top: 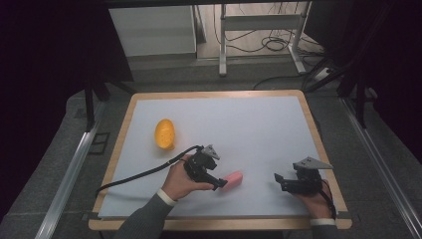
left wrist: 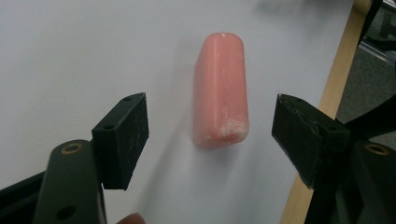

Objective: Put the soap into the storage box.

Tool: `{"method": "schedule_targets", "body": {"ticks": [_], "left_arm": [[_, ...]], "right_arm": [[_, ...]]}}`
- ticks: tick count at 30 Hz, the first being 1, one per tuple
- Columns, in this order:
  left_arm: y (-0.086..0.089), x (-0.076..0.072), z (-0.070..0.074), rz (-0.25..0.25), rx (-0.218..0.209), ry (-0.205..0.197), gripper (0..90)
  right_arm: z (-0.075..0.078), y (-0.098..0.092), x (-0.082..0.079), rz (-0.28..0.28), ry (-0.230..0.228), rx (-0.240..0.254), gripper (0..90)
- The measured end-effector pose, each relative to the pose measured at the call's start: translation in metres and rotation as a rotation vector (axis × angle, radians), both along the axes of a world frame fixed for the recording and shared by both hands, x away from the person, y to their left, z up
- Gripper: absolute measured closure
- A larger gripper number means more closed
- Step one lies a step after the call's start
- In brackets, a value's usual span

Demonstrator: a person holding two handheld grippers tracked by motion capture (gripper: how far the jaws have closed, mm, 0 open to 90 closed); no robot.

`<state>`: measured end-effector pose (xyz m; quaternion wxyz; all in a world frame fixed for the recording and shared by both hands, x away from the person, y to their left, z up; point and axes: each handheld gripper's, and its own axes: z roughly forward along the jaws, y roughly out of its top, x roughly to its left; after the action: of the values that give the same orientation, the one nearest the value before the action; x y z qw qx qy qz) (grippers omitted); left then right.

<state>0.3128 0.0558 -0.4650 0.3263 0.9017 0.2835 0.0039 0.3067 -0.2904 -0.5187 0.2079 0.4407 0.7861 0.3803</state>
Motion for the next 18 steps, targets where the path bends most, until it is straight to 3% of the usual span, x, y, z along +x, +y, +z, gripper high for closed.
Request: {"method": "schedule_targets", "body": {"ticks": [18], "left_arm": [[-0.0044,0.0021,-0.0027,0.013,0.027,0.022,28.2]], "right_arm": [[-0.0030,0.0016,0.0019,0.005,0.015,-0.008,15.1]]}}
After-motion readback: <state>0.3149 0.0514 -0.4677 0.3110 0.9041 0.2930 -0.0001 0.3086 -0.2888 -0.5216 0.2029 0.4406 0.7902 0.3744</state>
